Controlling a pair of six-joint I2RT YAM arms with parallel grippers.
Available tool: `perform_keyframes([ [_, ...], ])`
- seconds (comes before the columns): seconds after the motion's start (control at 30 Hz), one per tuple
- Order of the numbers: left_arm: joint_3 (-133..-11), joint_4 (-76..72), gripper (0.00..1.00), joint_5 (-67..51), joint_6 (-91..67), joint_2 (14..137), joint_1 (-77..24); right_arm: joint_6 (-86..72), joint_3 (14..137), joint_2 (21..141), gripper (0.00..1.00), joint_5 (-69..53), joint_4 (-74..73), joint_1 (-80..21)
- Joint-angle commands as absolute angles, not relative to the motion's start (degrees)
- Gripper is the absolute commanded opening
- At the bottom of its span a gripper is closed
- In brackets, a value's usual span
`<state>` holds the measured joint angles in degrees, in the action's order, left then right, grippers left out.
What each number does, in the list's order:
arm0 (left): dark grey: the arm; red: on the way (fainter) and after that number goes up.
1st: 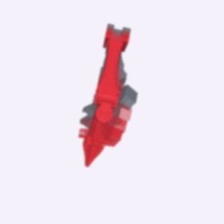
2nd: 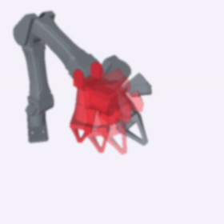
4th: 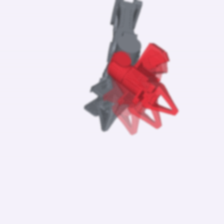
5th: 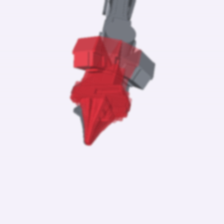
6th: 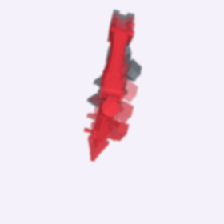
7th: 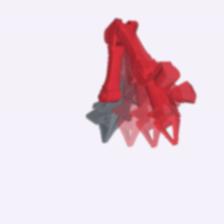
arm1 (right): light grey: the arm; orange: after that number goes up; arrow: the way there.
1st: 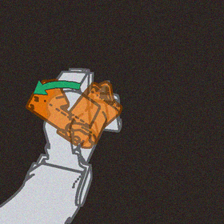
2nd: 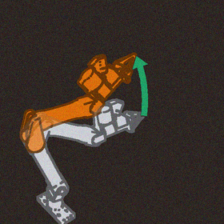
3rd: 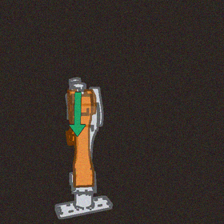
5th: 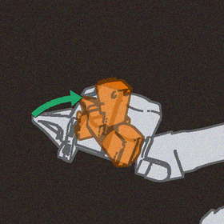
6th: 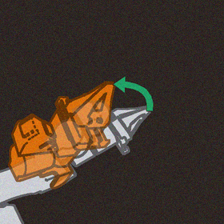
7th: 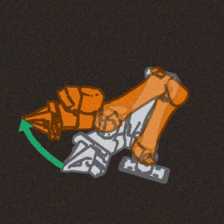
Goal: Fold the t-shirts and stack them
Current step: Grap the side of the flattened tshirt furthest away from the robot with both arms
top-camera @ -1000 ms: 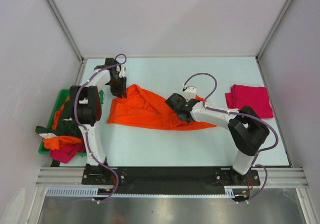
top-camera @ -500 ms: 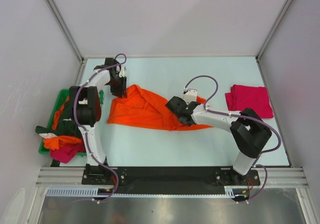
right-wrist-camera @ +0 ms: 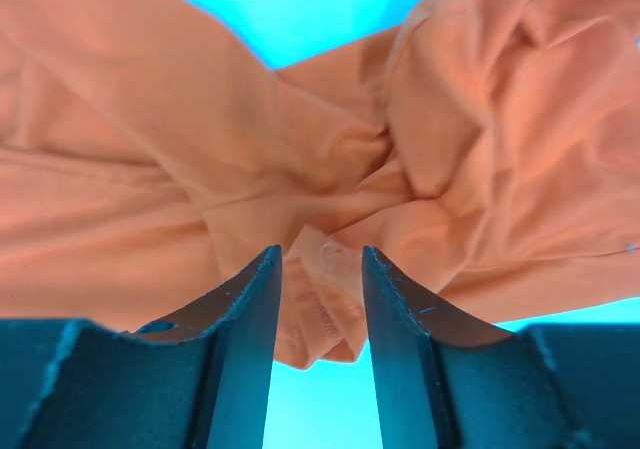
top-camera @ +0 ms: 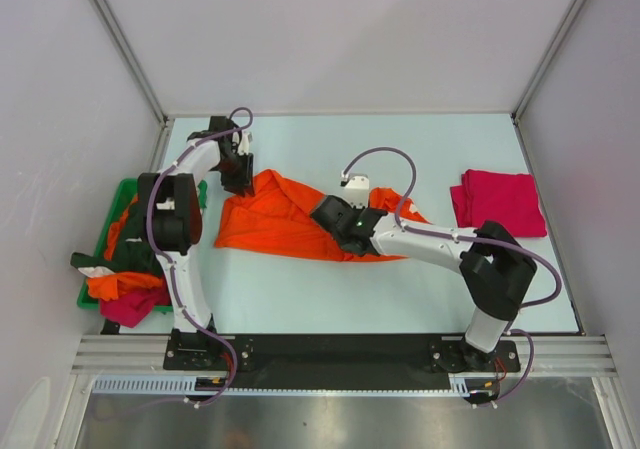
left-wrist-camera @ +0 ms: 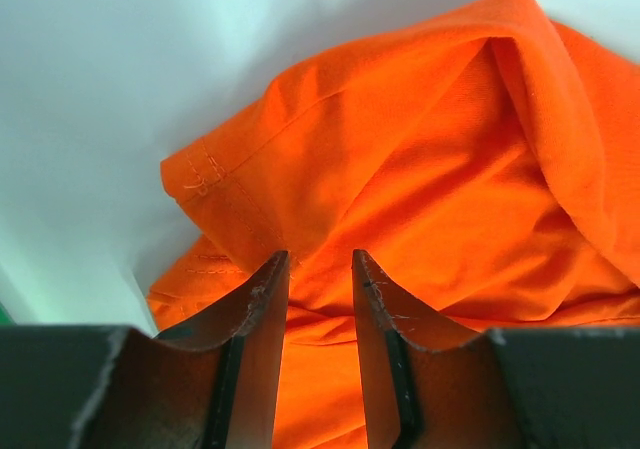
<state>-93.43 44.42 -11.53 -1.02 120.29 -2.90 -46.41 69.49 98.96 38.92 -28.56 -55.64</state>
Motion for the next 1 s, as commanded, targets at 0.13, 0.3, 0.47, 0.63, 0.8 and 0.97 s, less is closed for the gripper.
perform_keyframes([
  [0.13,-92.6,43.6,0.37,-13.2,-0.4,116.5,-3.6,-46.9,71.2,103.3,0.41,39.0,-27.2,-57.0],
  [0.3,-92.3,43.7,0.37,-13.1,-0.2,116.0,-3.6,-46.7,72.2,104.9,0.39,39.7,-27.2,-56.3],
  [0.47,-92.1,43.7,0.37,-12.9,-0.2,115.8,-3.6,-47.3,73.3,105.1,0.33,41.7,-29.0,-56.0],
  [0.63,-92.2,43.6,0.37,-13.3,-0.2,115.9,-3.6,-48.0,73.1,104.8,0.19,42.4,-30.2,-55.9],
  [0.8,-92.1,43.7,0.37,-13.4,-0.2,115.9,-3.6,-48.5,73.1,104.8,0.14,42.3,-31.2,-55.5],
  [0.97,-92.0,43.7,0.37,-13.4,-0.3,115.8,-3.7,-47.6,72.9,104.7,0.32,41.4,-30.1,-55.6],
])
